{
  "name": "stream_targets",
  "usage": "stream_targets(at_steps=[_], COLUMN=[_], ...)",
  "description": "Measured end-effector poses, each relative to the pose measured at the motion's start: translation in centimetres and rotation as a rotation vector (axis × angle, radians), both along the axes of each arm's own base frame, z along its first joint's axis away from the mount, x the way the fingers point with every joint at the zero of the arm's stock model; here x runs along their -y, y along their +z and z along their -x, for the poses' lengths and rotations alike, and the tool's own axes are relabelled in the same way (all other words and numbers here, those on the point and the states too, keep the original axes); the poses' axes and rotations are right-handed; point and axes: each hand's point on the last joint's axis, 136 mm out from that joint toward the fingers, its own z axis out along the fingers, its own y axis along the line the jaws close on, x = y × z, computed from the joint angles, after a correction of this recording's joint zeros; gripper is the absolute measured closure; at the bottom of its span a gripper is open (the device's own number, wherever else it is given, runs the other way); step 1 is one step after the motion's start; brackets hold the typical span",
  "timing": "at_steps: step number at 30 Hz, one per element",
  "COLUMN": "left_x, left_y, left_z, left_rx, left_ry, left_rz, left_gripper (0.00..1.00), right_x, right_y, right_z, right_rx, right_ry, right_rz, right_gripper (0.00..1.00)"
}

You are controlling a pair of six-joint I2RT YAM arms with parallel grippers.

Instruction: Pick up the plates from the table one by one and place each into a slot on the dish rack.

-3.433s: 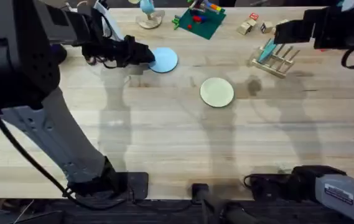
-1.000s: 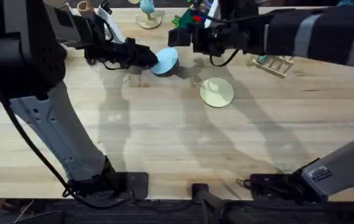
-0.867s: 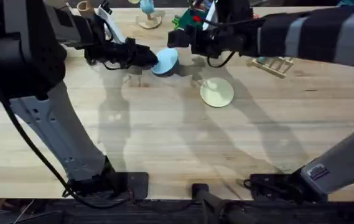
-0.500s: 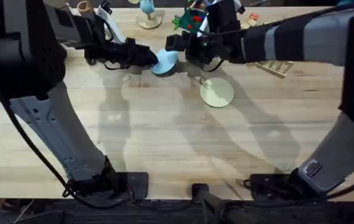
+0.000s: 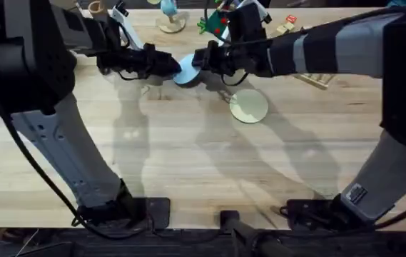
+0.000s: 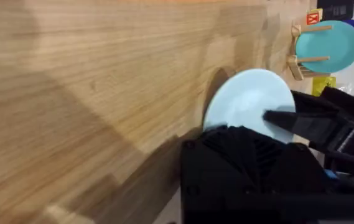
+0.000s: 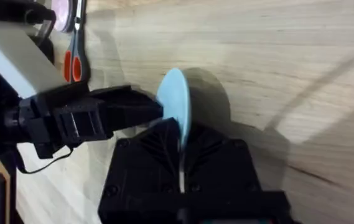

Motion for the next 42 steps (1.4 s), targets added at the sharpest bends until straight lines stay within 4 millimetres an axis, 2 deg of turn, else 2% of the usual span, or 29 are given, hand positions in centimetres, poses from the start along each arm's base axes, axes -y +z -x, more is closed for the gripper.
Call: stream_targets(at_steps=[10,14,18,21,26,30,37,42], left_x=[0.0,0.1,0.1,-0.7,-1.9,-1.8,0.6,2.6], left_y=[0.0,0.0,0.2,1.1,5.6,9.7,15.5,18.4], left_z=[0.1,0.7,1.8,2.7,3.7,5.0,8.8,12.3], left_rx=[-0.004,-0.036,-0.070,-0.074,0.000,0.082,0.226,0.320], left_ry=[-0.001,-0.002,-0.010,-0.007,0.009,0.010,-0.038,-0.095], left_rz=[0.001,-0.011,-0.090,-0.168,-0.300,-0.400,-0.570,-0.662], left_gripper=[0.961,0.961,0.961,0.961,0.960,0.960,0.960,0.960], right_x=[0.0,0.4,1.6,3.4,6.3,9.0,14.7,19.0], right_y=[0.0,0.4,1.8,3.8,7.7,10.8,14.9,16.1], right_z=[0.1,0.9,2.6,3.4,4.7,6.2,9.8,13.1], right_rx=[-0.006,-0.031,-0.059,-0.058,-0.009,0.041,0.069,0.015], right_ry=[0.001,0.012,0.031,0.027,0.019,0.005,-0.068,-0.136], right_rz=[-0.001,0.021,0.072,0.110,0.177,0.244,0.352,0.409], right_gripper=[0.974,0.973,0.973,0.973,0.973,0.973,0.972,0.972])
